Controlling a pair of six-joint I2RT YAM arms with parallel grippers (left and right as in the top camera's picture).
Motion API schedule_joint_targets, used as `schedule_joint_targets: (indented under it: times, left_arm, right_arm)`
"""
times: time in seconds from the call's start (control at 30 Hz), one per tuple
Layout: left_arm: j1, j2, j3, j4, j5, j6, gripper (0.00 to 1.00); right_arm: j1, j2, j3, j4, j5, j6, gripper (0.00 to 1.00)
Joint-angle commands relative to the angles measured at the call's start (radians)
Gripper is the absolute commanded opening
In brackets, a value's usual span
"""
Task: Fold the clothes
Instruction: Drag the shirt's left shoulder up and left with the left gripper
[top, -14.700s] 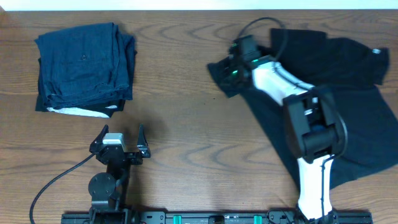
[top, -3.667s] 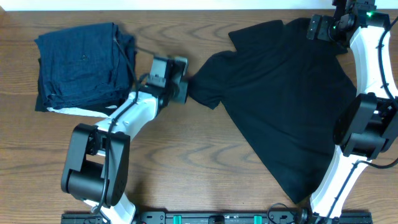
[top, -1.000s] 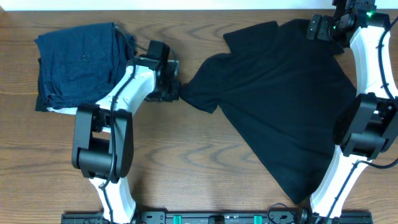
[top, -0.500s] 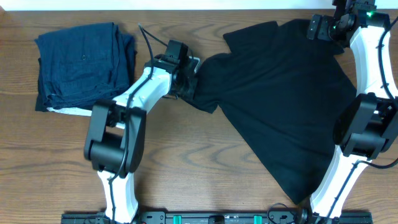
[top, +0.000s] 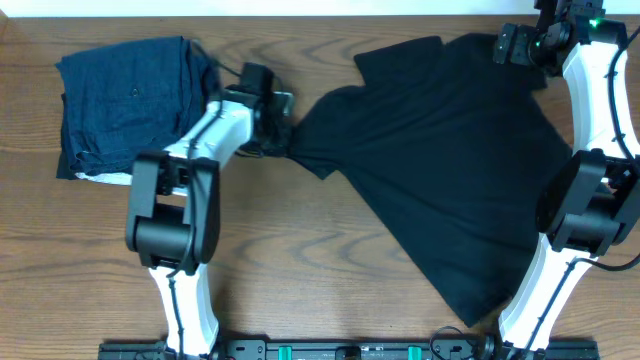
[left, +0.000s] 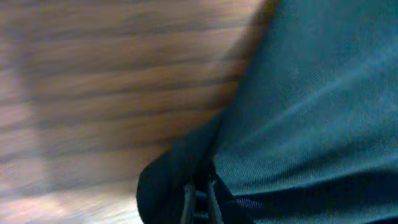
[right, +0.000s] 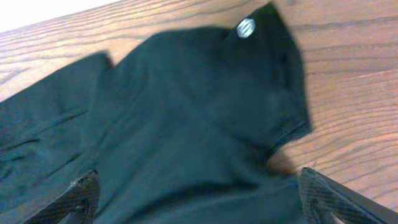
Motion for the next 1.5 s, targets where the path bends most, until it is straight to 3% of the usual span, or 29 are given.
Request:
schedule_joint_targets:
  times: [0.0, 0.27, 0.8, 0.97, 1.03, 1.07, 1.3, 1.47]
  left_arm:
    - [0.042, 0.055, -0.021, -0.045, -0.107, -0.006, 0.11]
    - [0.014, 0.055, -0.027, -0.150, -0.108, -0.005, 0.11]
    - [-0.017, 0.004, 0.021, -0.149, -0.106, -0.006, 0.13]
    - [-0.066, -0.091, 0.101, -0.128, -0.020, 0.020, 0.29]
    - [-0.087, -0.113, 0.120, -0.060, 0.061, 0.080, 0.64]
    - [-0.098, -0.116, 0.120, -0.008, 0.093, 0.123, 0.70]
    - [-0.164, -0.024, 0.120, 0.288, 0.114, 0.402, 0.80]
    - [-0.172, 0.072, 0.120, 0.402, 0.108, 0.495, 0.80]
  right_arm:
    - [-0.002, 0.005, -0.001, -0.001, -0.003, 0.005, 0.99]
    - [-0.002, 0.005, -0.001, -0.001, -0.003, 0.005, 0.99]
    - [-0.002, 0.005, -0.001, -0.001, -0.003, 0.005, 0.99]
    - [-0.002, 0.005, -0.001, -0.001, -0.003, 0.005, 0.99]
    - [-0.002, 0.005, -0.001, -0.001, -0.003, 0.005, 0.99]
    - [-0.002, 0.005, -0.001, -0.001, -0.003, 0.005, 0.99]
    - [-0.002, 0.005, -0.001, -0.001, -0.003, 0.005, 0.99]
    - [-0.002, 0.005, -0.001, -0.001, -0.003, 0.005, 0.99]
